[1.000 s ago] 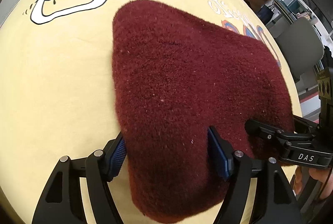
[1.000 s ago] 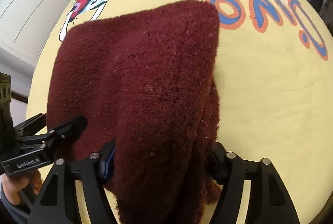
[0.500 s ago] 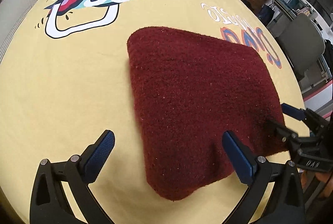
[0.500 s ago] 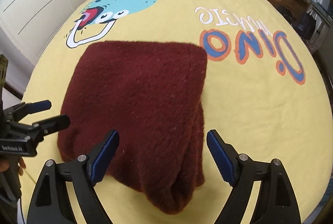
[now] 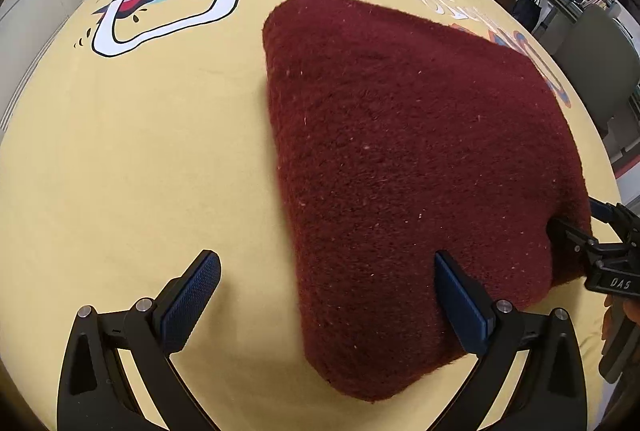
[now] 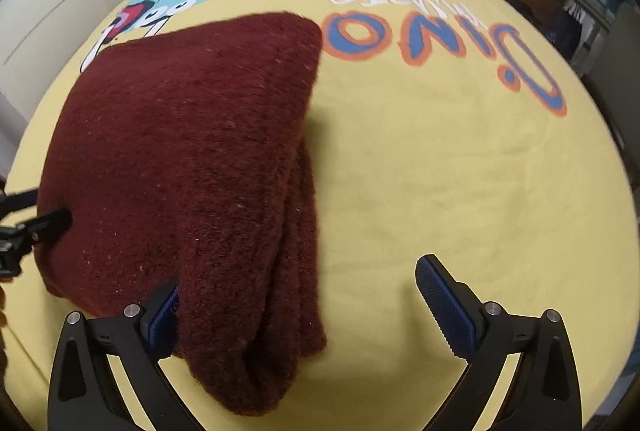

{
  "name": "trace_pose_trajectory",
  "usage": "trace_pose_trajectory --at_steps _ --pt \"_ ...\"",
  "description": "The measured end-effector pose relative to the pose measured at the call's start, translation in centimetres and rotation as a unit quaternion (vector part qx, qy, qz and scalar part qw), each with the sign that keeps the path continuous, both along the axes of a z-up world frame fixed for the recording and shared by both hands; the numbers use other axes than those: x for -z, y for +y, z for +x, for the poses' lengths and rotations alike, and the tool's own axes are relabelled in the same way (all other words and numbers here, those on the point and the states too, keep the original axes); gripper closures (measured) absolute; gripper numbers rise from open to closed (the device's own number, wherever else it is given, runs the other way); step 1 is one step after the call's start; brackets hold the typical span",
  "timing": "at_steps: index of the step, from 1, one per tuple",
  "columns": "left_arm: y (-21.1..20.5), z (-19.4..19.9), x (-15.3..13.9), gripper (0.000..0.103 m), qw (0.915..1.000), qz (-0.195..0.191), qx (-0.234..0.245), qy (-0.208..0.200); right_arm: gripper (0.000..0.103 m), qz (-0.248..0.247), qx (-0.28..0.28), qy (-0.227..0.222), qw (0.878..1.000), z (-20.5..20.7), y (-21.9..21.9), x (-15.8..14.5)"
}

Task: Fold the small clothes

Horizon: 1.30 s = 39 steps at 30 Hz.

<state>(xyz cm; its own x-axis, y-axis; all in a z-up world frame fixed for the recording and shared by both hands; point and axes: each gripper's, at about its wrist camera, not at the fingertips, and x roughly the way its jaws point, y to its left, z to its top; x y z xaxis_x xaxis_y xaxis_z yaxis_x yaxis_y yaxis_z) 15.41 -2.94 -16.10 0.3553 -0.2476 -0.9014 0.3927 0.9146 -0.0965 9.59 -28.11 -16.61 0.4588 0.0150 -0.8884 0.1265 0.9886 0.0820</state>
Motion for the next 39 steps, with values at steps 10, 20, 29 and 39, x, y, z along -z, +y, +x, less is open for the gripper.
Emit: trace_pose_trajectory --at_steps 10,20,29,39 --pt "0.2 -0.9 -1.7 0.001 0.9993 0.012 -0.025 -0.024 0.001 0.001 0.011 -0.015 1.000 -1.1 0.6 -0.8" --pt "1.2 -4.8 -8.9 0.001 0.9962 0.022 -0.037 -0.075 0.001 -0.036 0.021 -0.068 0.997 -6.0 1.6 -8.2" --pt "2.1 -10.1 -14.3 0.001 0.9920 0.022 -0.039 -0.118 0.001 -0.061 0.038 -0.104 0.992 -11.2 1.4 -14.2" --pt "3.9 -13.5 -16.0 0.001 0.9884 0.038 -0.048 -0.139 0.001 -0.073 0.054 -0.118 0.989 -16.7 1.2 -17.0"
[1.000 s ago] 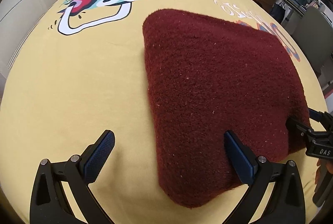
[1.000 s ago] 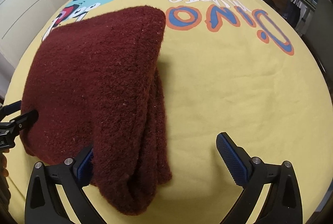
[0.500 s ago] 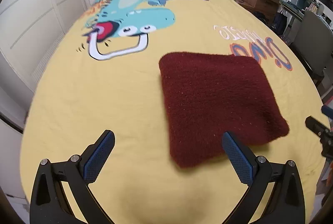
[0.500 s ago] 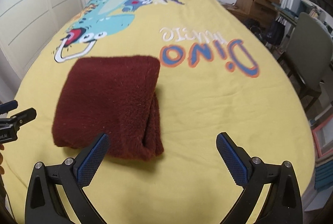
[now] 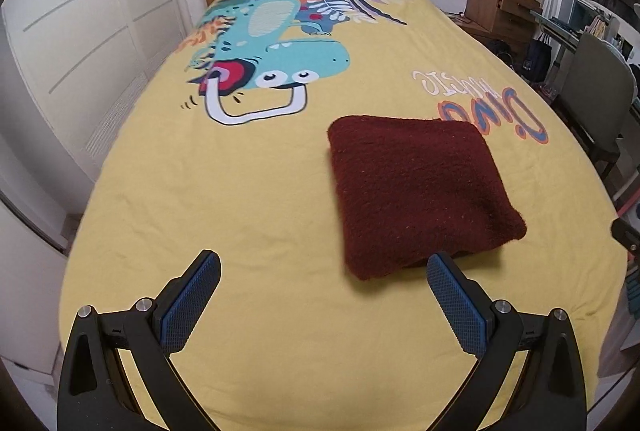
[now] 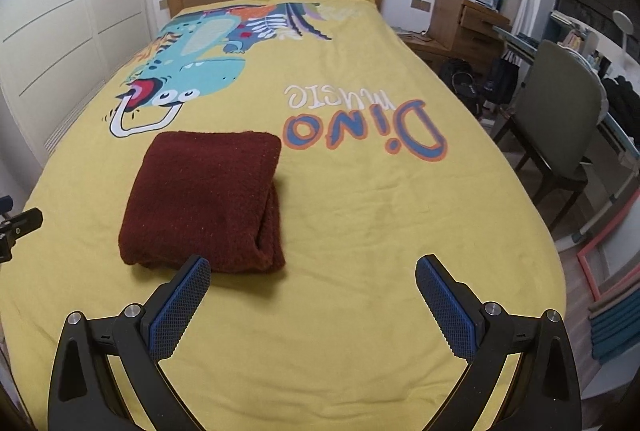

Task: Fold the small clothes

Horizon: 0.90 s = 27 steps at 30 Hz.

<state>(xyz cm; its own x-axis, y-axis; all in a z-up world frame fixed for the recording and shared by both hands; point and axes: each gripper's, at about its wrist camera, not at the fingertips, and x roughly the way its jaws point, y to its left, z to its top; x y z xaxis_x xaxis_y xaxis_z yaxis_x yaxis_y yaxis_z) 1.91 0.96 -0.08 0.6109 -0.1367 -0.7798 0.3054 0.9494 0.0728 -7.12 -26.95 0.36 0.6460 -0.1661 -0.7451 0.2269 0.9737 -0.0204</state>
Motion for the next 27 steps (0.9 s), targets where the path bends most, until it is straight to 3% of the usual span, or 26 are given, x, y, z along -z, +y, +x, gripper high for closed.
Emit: trace_pose_trajectory --at_steps 9,27 --pt "1.1 -1.4 0.4 0.001 0.9998 0.017 -0.011 -0.008 0.001 -0.013 -0.001 0.001 1.000 -2.8 0.5 -0.7" --pt "3.2 -2.4 0.5 0.001 0.9997 0.012 -0.023 -0.002 0.001 -0.007 -0.014 0.001 1.000 -3.5 1.1 -0.9"
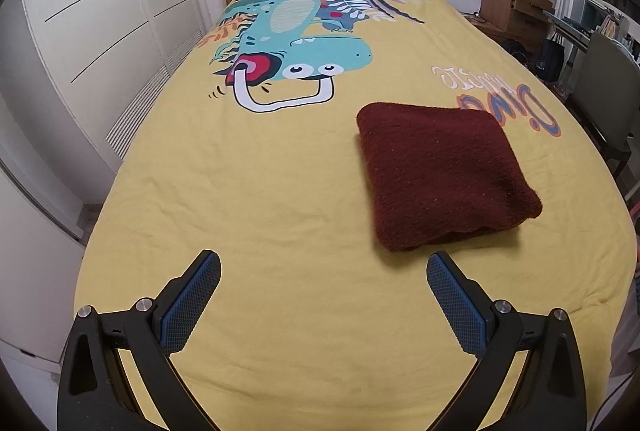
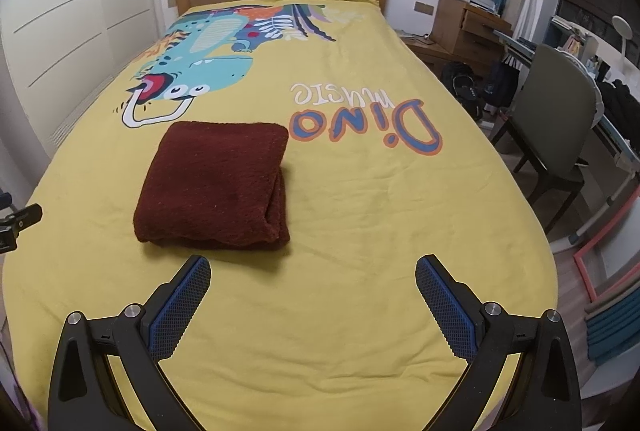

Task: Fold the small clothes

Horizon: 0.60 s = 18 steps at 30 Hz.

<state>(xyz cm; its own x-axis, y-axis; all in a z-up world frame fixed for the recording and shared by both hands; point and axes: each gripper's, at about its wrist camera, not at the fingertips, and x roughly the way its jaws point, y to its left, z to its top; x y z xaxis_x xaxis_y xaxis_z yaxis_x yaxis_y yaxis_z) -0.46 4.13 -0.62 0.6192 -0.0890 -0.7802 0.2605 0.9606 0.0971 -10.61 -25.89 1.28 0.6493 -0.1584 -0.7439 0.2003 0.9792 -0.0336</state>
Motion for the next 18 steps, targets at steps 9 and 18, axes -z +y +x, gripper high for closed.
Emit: trace_pose_trajectory --at_steps 9,18 --pt "0.22 -0.51 -0.14 0.001 1.0000 0.001 -0.005 -0.001 0.001 -0.001 0.002 0.004 1.000 -0.12 -0.05 -0.05" --pt "-0.27 -0.81 -0.17 0.001 1.0000 0.009 0.000 -0.003 0.001 0.002 -0.001 0.009 1.000 -0.05 -0.32 0.27"
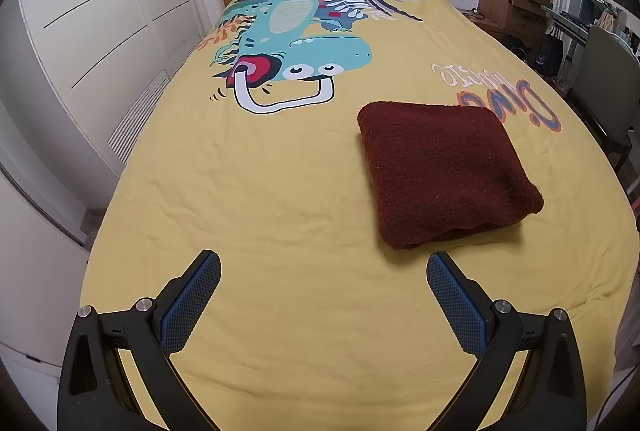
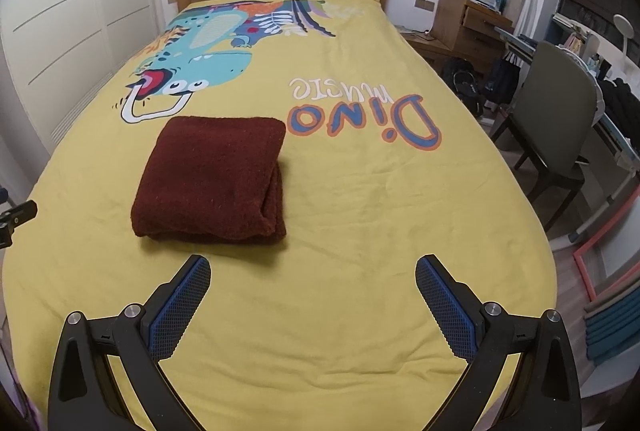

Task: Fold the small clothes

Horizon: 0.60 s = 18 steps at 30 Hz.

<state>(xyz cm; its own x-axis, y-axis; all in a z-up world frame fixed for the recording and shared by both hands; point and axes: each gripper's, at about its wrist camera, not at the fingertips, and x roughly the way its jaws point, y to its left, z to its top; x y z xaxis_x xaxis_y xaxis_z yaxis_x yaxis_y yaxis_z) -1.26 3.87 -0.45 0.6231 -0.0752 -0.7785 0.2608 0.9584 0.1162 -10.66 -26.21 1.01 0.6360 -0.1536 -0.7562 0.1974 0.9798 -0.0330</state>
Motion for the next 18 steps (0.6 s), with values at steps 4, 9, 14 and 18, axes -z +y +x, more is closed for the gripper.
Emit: trace_pose_trajectory --at_steps 4,9,14,18 --pt "-0.04 0.01 0.01 0.001 1.0000 0.000 -0.001 0.000 0.001 -0.001 -0.001 0.001 1.000 -0.05 -0.06 0.05" --pt "-0.15 0.10 0.07 0.001 1.0000 0.000 0.003 0.003 0.001 0.000 -0.002 0.002 1.000 -0.04 -0.06 0.08" --pt "-0.23 0.24 0.28 0.001 0.9999 -0.006 0.007 0.010 0.001 0.000 -0.005 0.003 1.000 -0.05 0.00 0.07" --pt "-0.28 0.20 0.41 0.001 0.9999 -0.005 0.006 0.013 0.001 -0.004 -0.009 0.005 1.000 0.04 0.01 0.09"
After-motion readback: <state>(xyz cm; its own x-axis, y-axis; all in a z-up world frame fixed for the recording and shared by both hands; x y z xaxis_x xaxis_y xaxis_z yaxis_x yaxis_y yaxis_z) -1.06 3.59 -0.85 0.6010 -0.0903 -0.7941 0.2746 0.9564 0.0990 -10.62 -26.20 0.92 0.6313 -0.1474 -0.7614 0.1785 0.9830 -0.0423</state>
